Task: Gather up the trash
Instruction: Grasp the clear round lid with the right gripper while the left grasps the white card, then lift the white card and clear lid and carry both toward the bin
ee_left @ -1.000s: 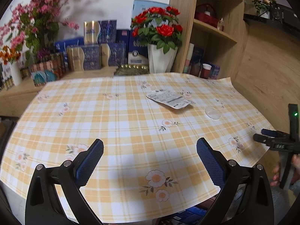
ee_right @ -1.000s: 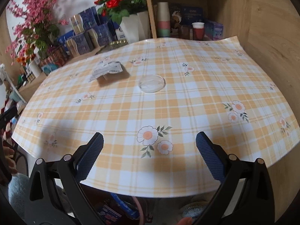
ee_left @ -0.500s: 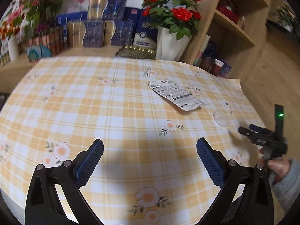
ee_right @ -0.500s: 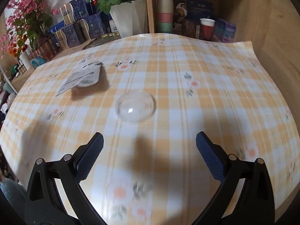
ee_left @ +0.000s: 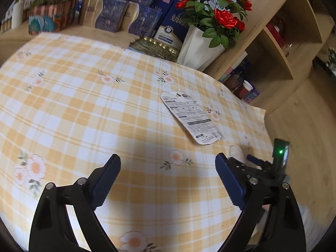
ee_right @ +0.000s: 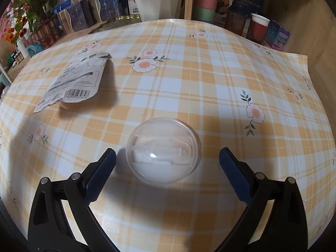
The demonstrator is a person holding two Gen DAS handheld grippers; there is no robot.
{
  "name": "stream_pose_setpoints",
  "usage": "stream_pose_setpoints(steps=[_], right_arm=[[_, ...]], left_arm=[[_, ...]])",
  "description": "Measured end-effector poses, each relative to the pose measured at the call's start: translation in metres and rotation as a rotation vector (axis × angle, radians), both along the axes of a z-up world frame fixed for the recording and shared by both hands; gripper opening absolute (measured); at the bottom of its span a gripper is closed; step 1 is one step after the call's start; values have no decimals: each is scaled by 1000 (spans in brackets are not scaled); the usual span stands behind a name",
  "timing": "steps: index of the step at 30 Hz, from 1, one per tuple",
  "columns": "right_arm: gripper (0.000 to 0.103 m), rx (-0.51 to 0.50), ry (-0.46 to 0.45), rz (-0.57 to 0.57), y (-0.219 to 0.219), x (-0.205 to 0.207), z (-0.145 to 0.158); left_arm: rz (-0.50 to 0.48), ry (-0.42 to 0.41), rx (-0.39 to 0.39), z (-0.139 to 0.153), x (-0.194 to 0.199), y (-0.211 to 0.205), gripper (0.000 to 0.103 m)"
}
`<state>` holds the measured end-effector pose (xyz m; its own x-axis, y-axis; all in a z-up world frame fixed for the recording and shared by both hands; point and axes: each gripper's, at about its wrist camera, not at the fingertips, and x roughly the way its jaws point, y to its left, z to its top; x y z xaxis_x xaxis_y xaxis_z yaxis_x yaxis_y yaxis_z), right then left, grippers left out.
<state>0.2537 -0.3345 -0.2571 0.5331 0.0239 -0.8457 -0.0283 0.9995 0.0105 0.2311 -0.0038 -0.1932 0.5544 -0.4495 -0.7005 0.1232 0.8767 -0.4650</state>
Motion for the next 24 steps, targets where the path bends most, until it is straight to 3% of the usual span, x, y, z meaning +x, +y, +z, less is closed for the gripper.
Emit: stream_pose_setpoints(steps=[4, 6, 11, 19, 24], right_arm=[[81, 21, -6, 1, -3, -1, -1], [67, 23, -24, 14, -2, -3, 1], [67, 54, -73, 14, -4, -11, 7], [67, 83, -108, 0, -8, -14, 11], [67, 89, -107, 11, -7, -14, 10]], left_arm=[[-5, 24, -22, -7, 11, -11, 88], [-1, 30, -31, -10, 15, -15, 88], [19, 110, -182, -32, 29, -20, 76], [140, 252, -511, -71, 65, -25, 57], [167, 277, -578, -80, 82, -37, 51]])
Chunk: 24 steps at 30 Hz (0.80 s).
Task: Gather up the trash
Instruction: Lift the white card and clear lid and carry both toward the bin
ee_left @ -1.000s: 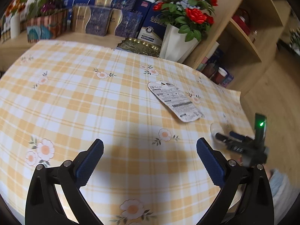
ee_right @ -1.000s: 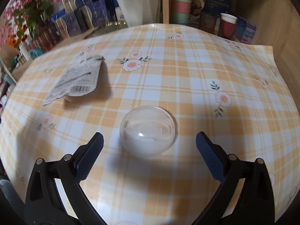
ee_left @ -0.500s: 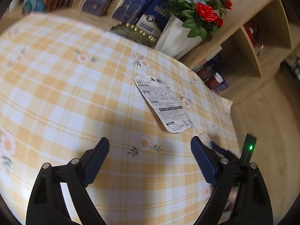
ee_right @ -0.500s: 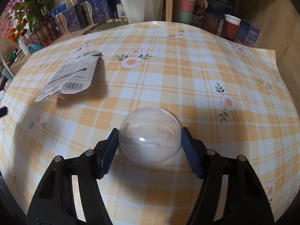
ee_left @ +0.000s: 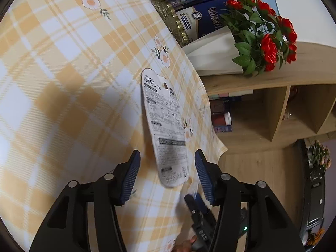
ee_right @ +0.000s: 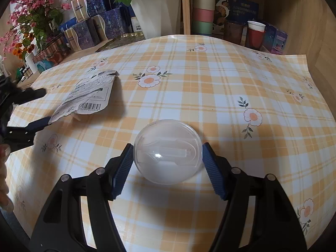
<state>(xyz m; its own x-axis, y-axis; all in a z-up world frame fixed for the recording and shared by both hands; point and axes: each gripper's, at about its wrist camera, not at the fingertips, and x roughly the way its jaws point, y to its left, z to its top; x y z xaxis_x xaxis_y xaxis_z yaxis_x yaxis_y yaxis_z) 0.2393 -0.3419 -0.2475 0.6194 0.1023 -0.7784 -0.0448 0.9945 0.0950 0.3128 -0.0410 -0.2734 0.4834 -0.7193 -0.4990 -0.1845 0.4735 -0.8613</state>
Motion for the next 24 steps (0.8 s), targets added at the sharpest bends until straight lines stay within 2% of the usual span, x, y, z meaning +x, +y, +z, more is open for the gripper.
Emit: stream_pose_setpoints(steps=[3, 8, 14, 18, 20, 24], right_arm=[[67, -2, 0, 10, 2, 0, 0], [67, 10, 6, 13, 2, 1, -1], [67, 15, 17, 19, 2, 2, -3], [67, 12, 17, 21, 3, 1, -3], [67, 13, 16, 19, 3, 1, -3], [67, 16, 12, 14, 3, 1, -3]], left_arm=[[-3, 6, -10, -3, 8, -6, 48], [-15, -7, 29, -7, 19, -18, 43], [-32, -4, 84, -12, 24, -27, 26], [-64, 3, 91, -17, 26, -29, 20], [-74, -39, 116, -11, 23, -30, 13], [-161, -193, 288, 25, 15, -40, 8]])
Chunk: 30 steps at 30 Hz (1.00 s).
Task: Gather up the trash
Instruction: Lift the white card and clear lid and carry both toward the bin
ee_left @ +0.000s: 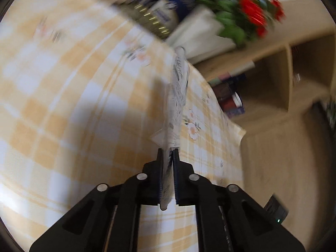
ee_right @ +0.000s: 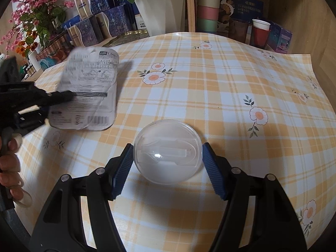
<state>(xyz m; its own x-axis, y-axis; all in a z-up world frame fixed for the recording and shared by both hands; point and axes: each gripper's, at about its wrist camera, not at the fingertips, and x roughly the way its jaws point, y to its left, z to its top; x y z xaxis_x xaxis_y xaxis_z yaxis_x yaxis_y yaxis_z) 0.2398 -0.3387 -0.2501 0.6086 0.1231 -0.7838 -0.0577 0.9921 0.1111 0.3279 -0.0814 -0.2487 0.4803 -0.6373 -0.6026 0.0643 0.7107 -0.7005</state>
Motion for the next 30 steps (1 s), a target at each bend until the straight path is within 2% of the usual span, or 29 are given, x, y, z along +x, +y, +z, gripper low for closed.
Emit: stream_pose_setpoints(steps=[6, 9, 16, 23, 30], right_arm=[[67, -6, -11, -12, -1, -2, 2], [67, -5, -24, -29, -5, -4, 5], [67, -5, -68, -12, 4, -27, 28], [67, 53, -153, 16, 27, -76, 74], [67, 77, -193, 31, 50, -128, 105]], left_arm=[[-119, -179, 199, 44, -23, -3, 7], [-143, -218, 250, 56, -39, 7, 7], [-146, -270, 303, 86, -79, 40, 7], [-182, -305, 314, 107, -129, 66, 7], [-249, -322, 297, 114, -192, 81, 7]])
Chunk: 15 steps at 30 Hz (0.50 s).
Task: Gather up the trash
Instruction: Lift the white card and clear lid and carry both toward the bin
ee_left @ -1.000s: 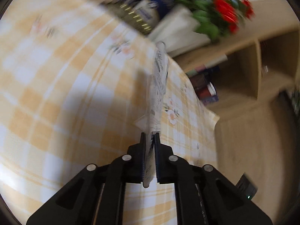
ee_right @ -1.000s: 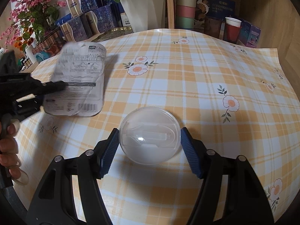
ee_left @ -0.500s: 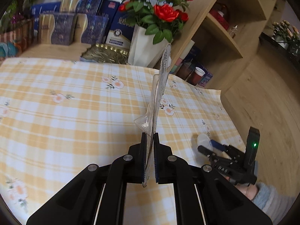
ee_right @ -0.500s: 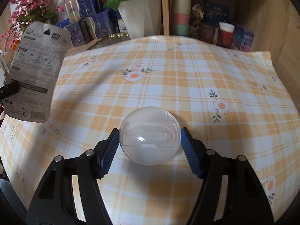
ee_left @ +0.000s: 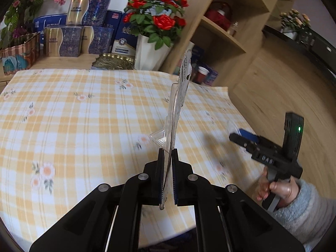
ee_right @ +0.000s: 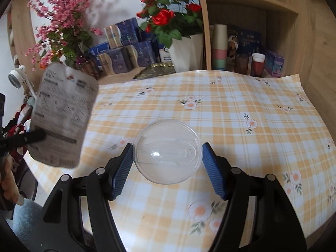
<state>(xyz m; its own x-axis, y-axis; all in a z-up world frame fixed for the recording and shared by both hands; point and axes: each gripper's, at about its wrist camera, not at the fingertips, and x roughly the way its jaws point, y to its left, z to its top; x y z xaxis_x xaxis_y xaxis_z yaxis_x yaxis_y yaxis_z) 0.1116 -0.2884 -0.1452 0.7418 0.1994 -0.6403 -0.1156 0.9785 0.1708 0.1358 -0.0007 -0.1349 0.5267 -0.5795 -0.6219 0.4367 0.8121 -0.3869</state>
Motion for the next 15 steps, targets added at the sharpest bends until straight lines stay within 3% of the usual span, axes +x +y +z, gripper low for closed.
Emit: stream_pose_setpoints(steps=[9, 15], right_arm=[[67, 12, -10, 11, 21, -71, 11], [67, 14, -19, 18, 26, -108, 16]], left_arm=[[-156, -38, 69, -1, -85, 4, 7], [-251, -5, 106, -18, -126, -2, 7]])
